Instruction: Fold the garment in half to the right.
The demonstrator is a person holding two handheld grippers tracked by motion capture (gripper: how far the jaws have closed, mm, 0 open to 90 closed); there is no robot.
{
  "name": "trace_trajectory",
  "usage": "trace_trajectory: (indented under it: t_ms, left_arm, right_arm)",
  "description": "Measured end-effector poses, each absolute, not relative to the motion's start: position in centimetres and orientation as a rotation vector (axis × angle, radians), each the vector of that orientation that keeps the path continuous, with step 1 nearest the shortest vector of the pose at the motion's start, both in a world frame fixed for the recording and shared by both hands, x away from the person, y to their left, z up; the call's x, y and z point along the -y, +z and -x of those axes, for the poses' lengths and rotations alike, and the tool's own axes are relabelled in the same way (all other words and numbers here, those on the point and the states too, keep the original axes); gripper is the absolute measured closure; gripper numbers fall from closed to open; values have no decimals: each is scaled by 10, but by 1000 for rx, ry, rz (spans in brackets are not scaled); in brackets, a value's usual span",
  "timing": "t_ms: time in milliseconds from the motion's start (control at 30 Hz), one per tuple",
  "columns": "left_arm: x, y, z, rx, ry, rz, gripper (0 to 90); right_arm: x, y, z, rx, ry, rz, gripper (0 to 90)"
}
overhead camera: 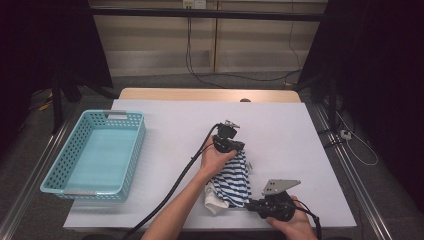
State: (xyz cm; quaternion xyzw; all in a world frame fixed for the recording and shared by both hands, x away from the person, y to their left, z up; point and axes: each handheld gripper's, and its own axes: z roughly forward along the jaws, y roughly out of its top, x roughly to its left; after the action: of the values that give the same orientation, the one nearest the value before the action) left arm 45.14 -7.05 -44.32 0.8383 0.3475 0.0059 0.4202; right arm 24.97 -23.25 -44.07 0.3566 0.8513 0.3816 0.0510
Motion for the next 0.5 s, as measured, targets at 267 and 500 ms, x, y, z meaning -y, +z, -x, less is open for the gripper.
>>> trace_trajectory:
  t_ms: [267,500]
  left_arm:
    - [57,-430,-445,-810,52,-2028,672]
    - [35,-427,-445,-830,82,-1999,417]
  right_arm:
    - [235,-438,-252,-2561,1197,-1084,600]
    - [245,-429,-259,-2451,1225,-1124,467]
